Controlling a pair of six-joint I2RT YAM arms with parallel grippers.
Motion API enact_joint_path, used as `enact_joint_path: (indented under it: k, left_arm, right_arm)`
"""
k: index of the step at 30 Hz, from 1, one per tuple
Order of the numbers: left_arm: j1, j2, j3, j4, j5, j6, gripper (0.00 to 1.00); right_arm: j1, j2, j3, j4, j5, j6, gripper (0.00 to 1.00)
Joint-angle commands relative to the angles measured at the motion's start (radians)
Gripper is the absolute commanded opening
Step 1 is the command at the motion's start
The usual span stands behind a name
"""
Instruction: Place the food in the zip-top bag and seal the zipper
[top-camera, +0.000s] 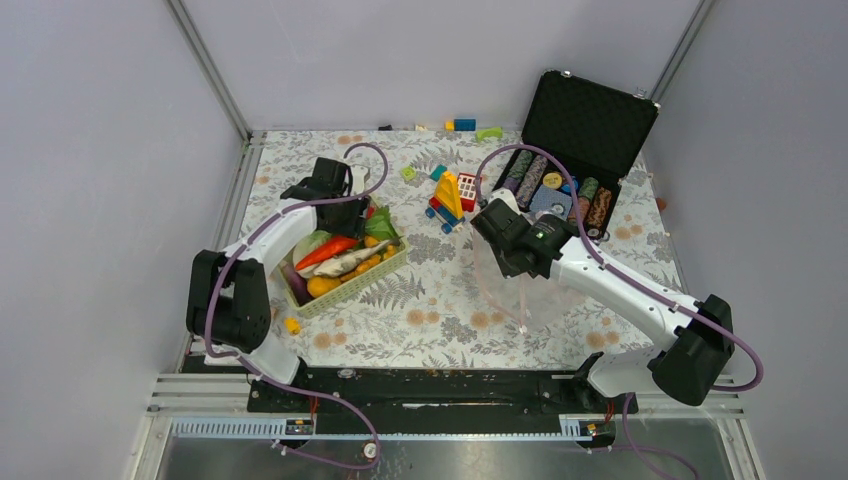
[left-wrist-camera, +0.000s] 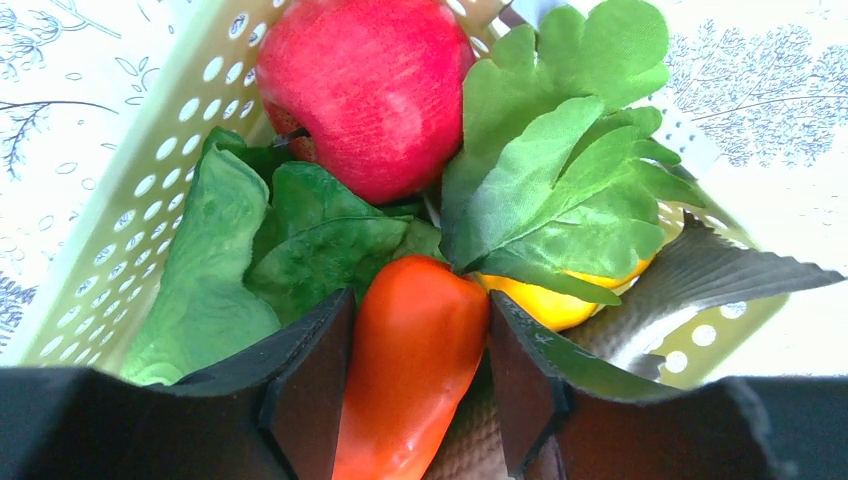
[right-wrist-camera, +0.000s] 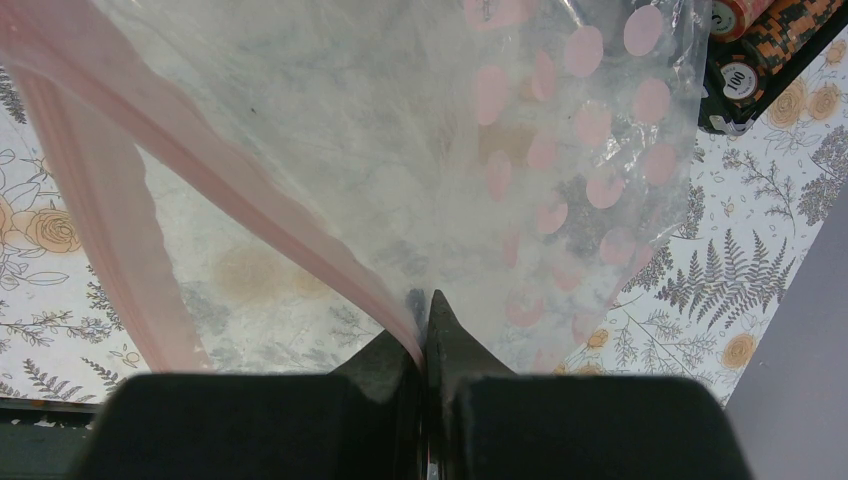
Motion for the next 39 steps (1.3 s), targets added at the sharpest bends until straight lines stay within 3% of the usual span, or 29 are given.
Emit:
enact_joint_path:
  k: [1, 7, 19, 25, 36, 39]
  left_arm:
    - [-0.003, -0.086, 0.018, 0.029, -0.035, -0.023, 0.16]
    - [-0.003, -0.137, -0.003, 0.064, -0.088, -0.036, 0.00]
    - [-0.002, -0.228, -0.045, 0.113, -0.131, -0.114, 0.00]
    - [-0.005, -0.312, -0.054, 0.120, -0.034, -0.217, 0.00]
    - [-0.006, -0.614, -0.204, 0.308, -0.038, -0.427, 0.00]
    - [-0.008, -0.691, -0.276, 0.429, 0.027, -0.527, 0.00]
  right_arm:
    - [-0.009, -0.014, 0.009, 0.007, 0.038, -0.001, 0.00]
    - [-0.009, -0.022, 0.008, 0.007, 0.044, 0.003, 0.00]
    - [-0.009, -0.039, 0.001, 0.024, 0.049, 0.017, 0.00]
    - [-0.009, -0.062, 0.004, 0.054, 0.030, 0.063, 0.00]
    - [-0.009, -0.078, 0.011, 0.152, -0.115, 0.187, 0.00]
    - [-0.009, -0.088, -0.019, 0.229, -0.191, 0.252, 0.00]
